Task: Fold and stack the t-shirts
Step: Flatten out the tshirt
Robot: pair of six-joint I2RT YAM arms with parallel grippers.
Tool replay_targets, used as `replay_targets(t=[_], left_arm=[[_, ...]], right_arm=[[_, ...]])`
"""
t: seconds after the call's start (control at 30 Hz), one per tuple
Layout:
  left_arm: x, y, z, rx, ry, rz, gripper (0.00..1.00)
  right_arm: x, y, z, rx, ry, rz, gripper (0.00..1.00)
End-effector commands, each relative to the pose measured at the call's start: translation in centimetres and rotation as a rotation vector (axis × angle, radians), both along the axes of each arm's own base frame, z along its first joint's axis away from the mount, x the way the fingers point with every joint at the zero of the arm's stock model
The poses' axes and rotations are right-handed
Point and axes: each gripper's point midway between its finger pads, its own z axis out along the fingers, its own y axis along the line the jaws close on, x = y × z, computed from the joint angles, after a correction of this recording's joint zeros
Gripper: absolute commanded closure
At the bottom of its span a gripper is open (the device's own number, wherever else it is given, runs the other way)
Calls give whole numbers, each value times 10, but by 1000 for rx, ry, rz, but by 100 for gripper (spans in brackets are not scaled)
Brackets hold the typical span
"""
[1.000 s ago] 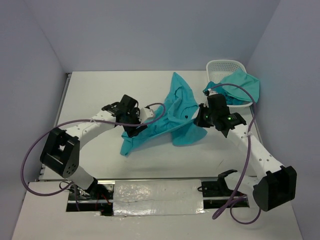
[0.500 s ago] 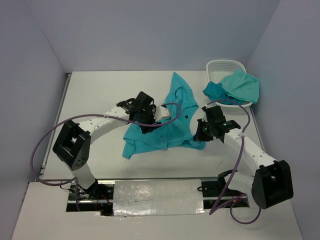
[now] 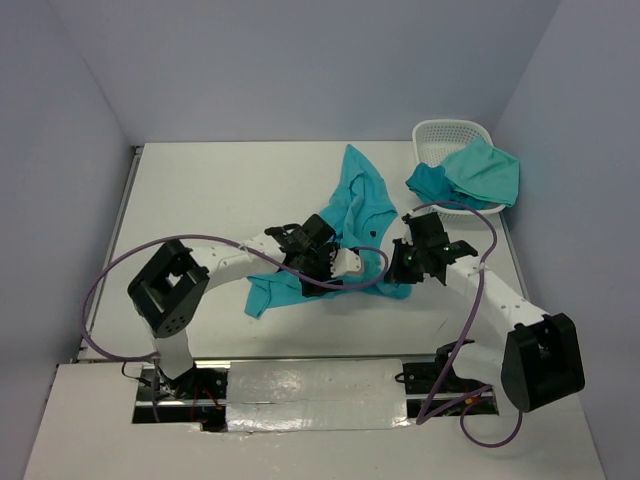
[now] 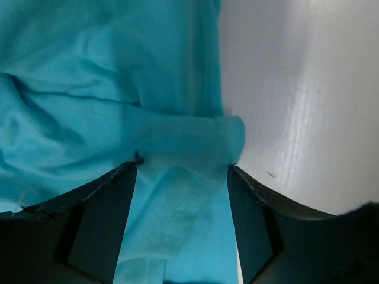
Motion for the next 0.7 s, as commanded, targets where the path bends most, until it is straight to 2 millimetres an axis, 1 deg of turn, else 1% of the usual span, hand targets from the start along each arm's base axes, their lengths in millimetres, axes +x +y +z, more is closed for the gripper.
replay_targets(t=[0.0,0.07,0.1,0.13,0.17,0.2,0.23,0.3,0.33,0.4,0.47,0.5,0.53,0.63,0.67], left_arm=[[13,-20,-1,-70,-25,50,25],[16,-26,-5,-90,-20,60,32],[17,-28,-5,-96,-19,62,37],[18,-27,-9,-90,-17,69,44],[19,-28,-9,-89,-21,71,59],[19,-27,-11,-82,-19,68,66],[15,-27,-13,-82,-6,52,79],[11,-24,-17,-75,8,47,95],[9,-21,-19,-67,20,44,100],[8,-16,-19,-58,33,60,100],[21,-8,-9,-76,45,116,100],[27,-4,1,-97,58,154,100],[46,5,14,-127,55,211,100],[70,19,51,-209,82,283,100],[85,36,60,-241,94,328,100]], right_arm=[[6,3,1,18,-15,-5,100],[4,2,-1,14,-5,-8,100],[3,1,-3,8,5,-13,100],[1,-1,-7,1,14,-17,100],[0,-1,-8,-1,19,-19,100],[-1,-3,-9,-3,22,-25,100],[-3,-4,-11,-3,29,-32,100],[-2,-6,-9,-1,19,-39,100],[0,-8,-9,-3,17,-43,100],[2,-11,-6,-5,12,-51,100],[3,-15,-5,-13,7,-55,100],[4,-17,-4,-16,6,-61,100],[4,-18,-5,-18,7,-62,100],[2,-21,-9,-22,17,-68,100],[2,-20,-10,-15,19,-67,100]])
